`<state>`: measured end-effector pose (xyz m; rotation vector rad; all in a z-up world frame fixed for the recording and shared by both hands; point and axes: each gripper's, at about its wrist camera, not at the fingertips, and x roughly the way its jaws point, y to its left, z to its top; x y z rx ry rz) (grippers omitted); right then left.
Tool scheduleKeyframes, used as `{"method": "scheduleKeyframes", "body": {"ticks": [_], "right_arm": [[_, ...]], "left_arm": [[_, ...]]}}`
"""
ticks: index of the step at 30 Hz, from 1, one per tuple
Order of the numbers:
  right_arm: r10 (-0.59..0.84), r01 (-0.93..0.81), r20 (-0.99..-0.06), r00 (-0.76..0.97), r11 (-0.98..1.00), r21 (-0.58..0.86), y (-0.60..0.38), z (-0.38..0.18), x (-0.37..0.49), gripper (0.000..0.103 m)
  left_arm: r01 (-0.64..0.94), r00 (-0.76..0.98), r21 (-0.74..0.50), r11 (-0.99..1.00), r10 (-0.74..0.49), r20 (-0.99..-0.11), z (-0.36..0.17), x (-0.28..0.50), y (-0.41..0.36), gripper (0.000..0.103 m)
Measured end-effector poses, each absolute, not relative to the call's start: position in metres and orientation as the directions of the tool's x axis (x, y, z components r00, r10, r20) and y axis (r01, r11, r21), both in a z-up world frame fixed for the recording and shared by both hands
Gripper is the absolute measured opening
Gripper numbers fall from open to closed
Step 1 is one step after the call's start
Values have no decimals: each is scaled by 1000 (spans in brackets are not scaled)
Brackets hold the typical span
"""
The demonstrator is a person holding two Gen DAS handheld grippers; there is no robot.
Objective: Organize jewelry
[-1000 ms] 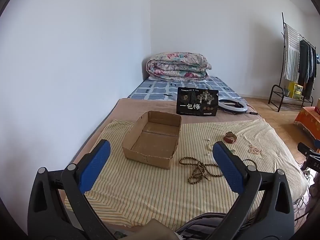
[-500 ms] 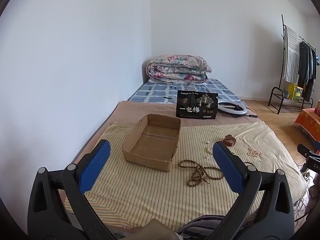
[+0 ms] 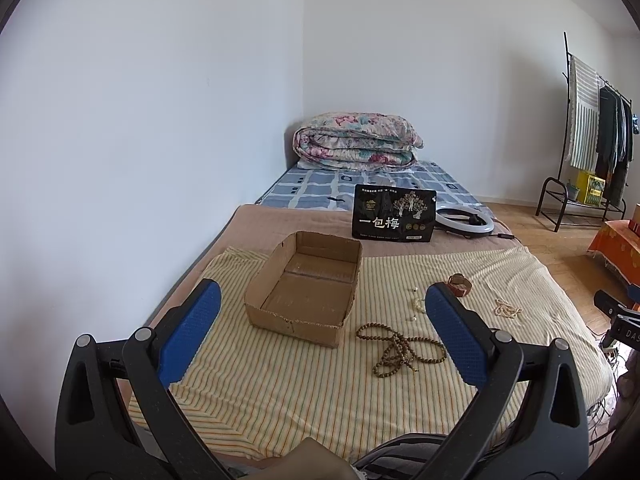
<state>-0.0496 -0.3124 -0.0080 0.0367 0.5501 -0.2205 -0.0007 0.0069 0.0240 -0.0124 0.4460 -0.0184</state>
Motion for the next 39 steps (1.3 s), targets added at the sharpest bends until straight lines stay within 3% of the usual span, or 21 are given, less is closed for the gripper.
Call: {"method": "scheduleKeyframes", "body": {"ticks": [39], "right_arm": [[-198,218,-523,829,976,-25,-311,-10,-47,103]], "left_arm": [[15,904,-17,1000,-21,-427,24,-3,5,103]]}}
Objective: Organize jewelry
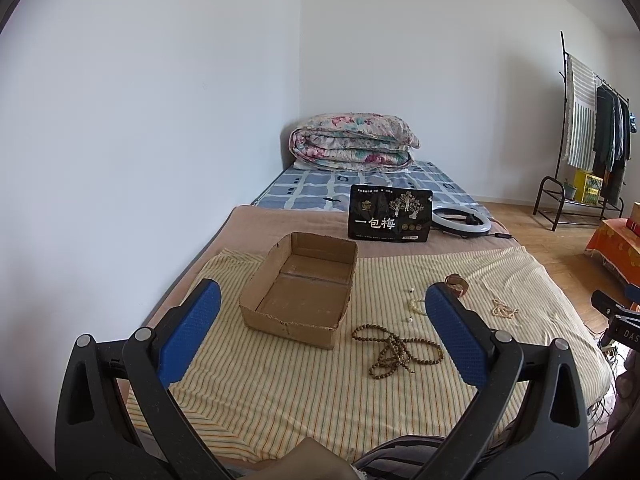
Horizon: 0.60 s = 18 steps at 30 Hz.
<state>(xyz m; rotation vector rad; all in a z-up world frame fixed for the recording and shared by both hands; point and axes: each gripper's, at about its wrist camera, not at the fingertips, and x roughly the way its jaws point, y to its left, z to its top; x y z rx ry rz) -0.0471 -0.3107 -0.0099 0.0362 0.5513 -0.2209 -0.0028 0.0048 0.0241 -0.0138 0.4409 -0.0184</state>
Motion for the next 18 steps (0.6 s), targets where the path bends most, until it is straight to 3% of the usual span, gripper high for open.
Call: {"method": "scheduleKeyframes", "body": {"ticks": [18], "right_arm": [[-206,232,-539,817,973,-22,-319,-21,-44,103]], "left_arm": [[22,897,-15,1000,-27,-442,23,-3,-6,103]]}}
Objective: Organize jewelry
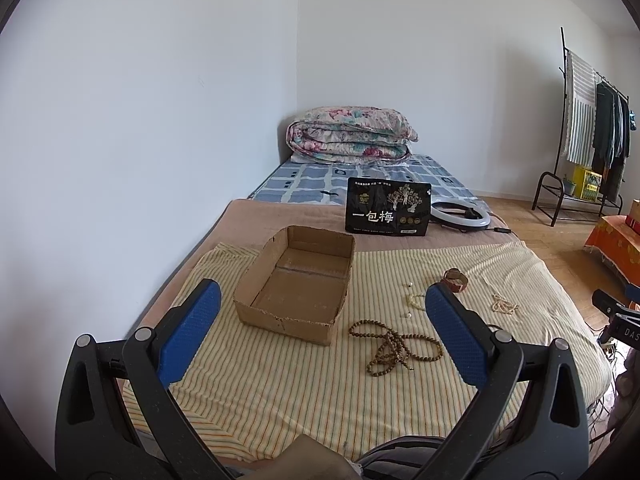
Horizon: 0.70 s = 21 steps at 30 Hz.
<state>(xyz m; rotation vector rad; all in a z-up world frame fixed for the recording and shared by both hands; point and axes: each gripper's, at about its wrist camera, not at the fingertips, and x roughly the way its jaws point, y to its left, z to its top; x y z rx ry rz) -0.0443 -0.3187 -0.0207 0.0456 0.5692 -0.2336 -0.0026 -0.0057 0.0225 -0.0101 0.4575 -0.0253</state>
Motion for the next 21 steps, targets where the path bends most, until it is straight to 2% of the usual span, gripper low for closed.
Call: {"method": "scheduleKeyframes", "body": {"ticks": [13,21], "right_arm": [[-205,241,-568,797,970,-11,-335,-32,-30,103],[-175,209,-604,778,978,-14,-352,-45,-10,103]], "left_arm": [[51,837,-45,998,-67,-543,-23,33,-2,103],[125,803,-59,990,-136,-581,-43,49,-12,103]]}}
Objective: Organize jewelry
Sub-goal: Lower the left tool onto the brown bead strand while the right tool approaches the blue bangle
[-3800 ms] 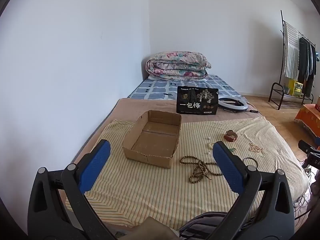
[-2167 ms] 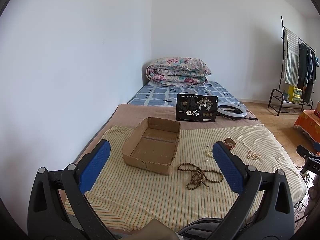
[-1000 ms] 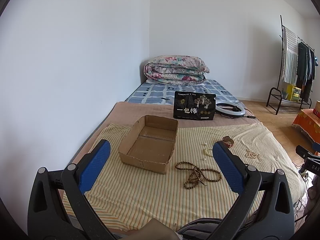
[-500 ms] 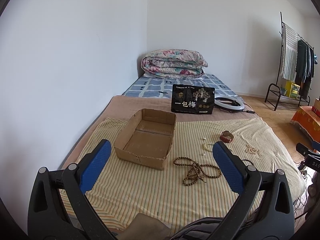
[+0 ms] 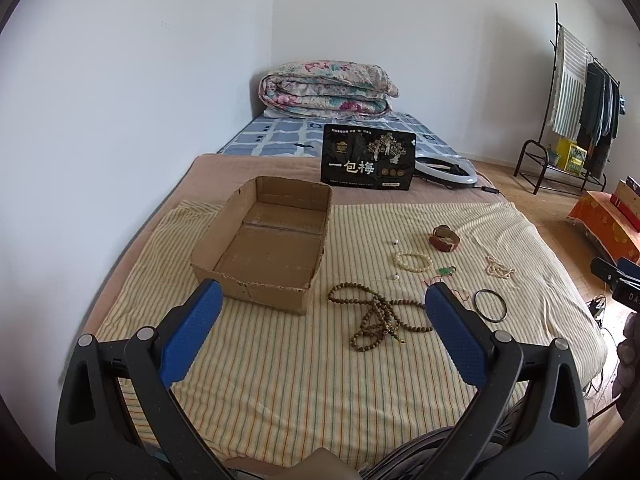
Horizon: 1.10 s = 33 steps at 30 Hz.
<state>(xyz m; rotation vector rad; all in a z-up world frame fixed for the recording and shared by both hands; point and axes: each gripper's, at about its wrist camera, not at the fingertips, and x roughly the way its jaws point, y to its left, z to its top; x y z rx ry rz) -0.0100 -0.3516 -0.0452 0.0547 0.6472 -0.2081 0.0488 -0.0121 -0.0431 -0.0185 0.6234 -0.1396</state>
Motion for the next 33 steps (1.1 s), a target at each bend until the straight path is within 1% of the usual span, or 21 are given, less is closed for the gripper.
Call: {"method": "scheduleKeyframes", "body": {"ticks": [1,4,9,11,17,19,23,27,28,29,30,33], "right_arm": [[-166,199,-610,775,980,-13,-353,-47,-7,103],[-143,174,-624,768,985,-11,-355,-53,2,103],[-91,125,-658,747,992,4,-360,-67,22,103],[-69,116,-677,733,993,25,-365,-74,30,103],[-26,94,-719,694,994,55,-377,-93,54,103],[-16,73,-727,686,996,47,-377,-96,60,103],[7,26,-739,674,999,33,-372,-105,68,103],[31,0,-756,653,999,41,-370,-117,78,103],[32,-1,-760,649,999,42,-370,-120,80,103],[35,-4,-763,645,999,43,-370,-123,82,103],[39,-7,-768,639,999,45,-369,-126,84,103],[65,-23,-779,624,998,64,-368,-135,89,103]], "left_arm": [[136,797,-61,989,-146,-585,-46,50,-15,103],[177,772,-70,982,-182,-609,-54,56,-23,96],[244,717,-97,965,-247,-652,-71,71,-39,95],[267,697,-100,958,-264,-667,-79,77,-46,91],[308,624,-118,944,-294,-724,-106,101,-64,85],[317,606,-111,942,-291,-740,-116,108,-72,83],[313,579,-108,944,-280,-766,-135,122,-87,82],[285,568,-80,955,-235,-789,-153,138,-97,82],[282,562,-71,957,-225,-796,-158,141,-100,81],[280,556,-65,958,-217,-803,-162,145,-102,78],[277,550,-58,959,-208,-809,-165,148,-103,76],[264,543,-42,964,-185,-819,-173,156,-104,75]]}}
